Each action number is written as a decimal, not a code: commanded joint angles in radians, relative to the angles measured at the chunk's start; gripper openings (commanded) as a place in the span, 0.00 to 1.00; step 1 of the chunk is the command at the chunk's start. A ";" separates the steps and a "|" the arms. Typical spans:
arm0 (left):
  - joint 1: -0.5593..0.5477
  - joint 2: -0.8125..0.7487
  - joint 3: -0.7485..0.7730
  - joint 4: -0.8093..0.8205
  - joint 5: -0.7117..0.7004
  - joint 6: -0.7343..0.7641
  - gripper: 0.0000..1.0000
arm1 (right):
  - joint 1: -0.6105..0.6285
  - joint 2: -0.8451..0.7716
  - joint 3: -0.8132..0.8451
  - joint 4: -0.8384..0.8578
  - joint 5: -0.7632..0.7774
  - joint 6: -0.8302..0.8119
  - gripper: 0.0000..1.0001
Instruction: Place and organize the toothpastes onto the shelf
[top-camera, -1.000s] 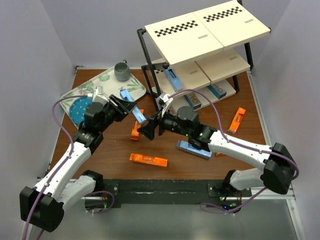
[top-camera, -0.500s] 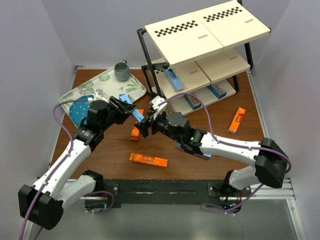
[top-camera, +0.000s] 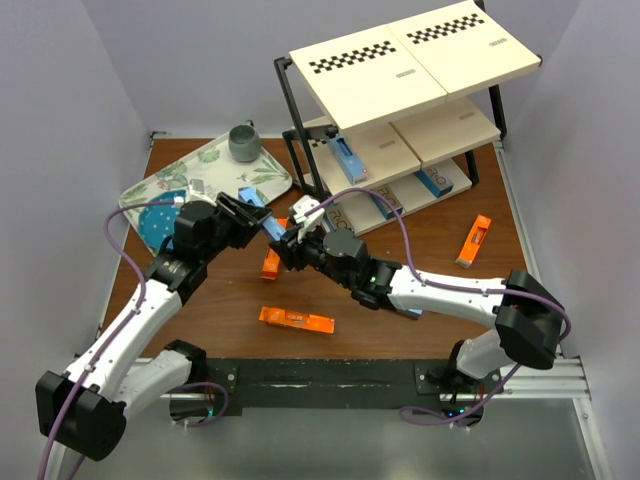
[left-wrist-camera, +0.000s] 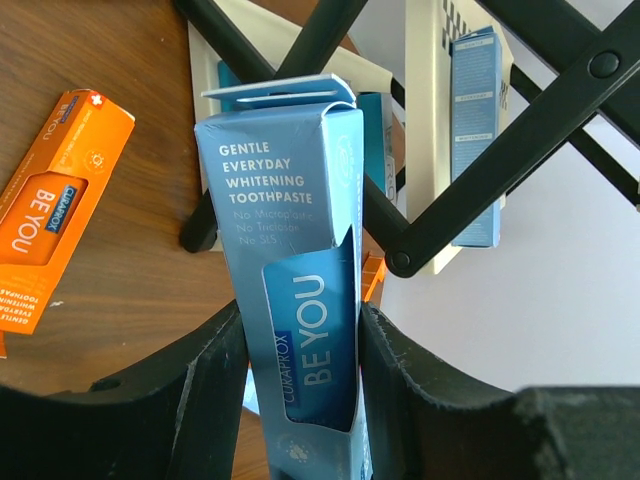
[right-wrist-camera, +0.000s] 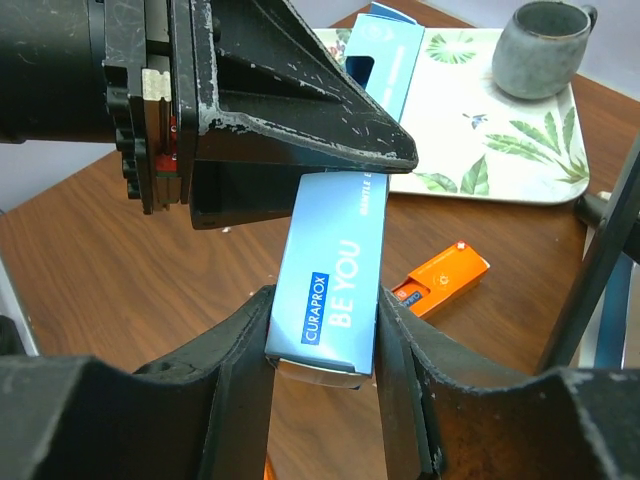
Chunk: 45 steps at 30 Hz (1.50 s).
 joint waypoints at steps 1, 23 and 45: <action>-0.007 -0.029 0.017 0.075 0.011 -0.005 0.31 | 0.004 -0.012 0.049 0.061 0.020 0.017 0.28; -0.007 -0.296 -0.061 0.149 -0.287 0.600 1.00 | -0.014 -0.332 0.072 -0.352 0.040 0.229 0.08; -0.059 -0.309 -0.329 0.361 -0.471 0.791 1.00 | -0.572 -0.507 0.210 -0.823 -0.216 0.568 0.02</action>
